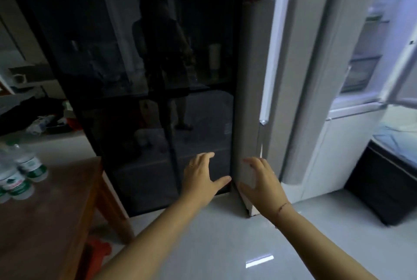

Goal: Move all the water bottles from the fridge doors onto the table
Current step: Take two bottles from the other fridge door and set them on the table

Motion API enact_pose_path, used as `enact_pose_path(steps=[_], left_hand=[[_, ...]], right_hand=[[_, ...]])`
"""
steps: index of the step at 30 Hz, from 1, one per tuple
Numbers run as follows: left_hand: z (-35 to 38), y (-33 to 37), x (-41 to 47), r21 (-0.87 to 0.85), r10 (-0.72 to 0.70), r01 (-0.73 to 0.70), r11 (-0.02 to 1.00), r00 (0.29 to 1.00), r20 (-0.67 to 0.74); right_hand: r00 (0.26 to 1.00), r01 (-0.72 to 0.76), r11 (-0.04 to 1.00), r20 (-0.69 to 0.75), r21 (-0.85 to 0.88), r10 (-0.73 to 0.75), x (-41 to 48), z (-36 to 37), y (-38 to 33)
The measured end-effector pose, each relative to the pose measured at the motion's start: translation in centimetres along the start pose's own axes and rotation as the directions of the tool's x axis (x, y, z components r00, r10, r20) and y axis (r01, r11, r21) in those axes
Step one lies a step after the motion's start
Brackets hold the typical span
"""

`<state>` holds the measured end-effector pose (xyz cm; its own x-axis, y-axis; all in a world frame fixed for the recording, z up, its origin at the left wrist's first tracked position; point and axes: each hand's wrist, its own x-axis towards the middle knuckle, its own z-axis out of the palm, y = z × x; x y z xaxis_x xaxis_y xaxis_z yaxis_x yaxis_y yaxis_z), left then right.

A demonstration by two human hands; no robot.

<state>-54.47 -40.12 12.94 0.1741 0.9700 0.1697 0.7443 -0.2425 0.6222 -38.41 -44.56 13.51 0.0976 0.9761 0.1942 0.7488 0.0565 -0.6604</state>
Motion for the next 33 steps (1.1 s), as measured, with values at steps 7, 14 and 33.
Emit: enact_pose_path(steps=[7,14,33], left_hand=[[7.2,12.2,-2.1,-0.066,0.104,-0.099,0.993,0.992,0.074],[8.8,22.2,-1.2,-0.109,0.242,-0.239,0.965,0.97,0.01],[8.3,36.2,13.7,0.089,0.454,-0.523,0.848,0.628,-0.632]], right_hand=[[0.993,-0.058,0.998,-0.109,-0.032,0.055,-5.2,-11.0,8.6],[0.973,-0.035,0.999,-0.231,-0.024,0.028,-5.1,-21.1,12.2],[0.869,0.304,0.949,-0.433,0.084,-0.24,14.5,-31.0,11.9]])
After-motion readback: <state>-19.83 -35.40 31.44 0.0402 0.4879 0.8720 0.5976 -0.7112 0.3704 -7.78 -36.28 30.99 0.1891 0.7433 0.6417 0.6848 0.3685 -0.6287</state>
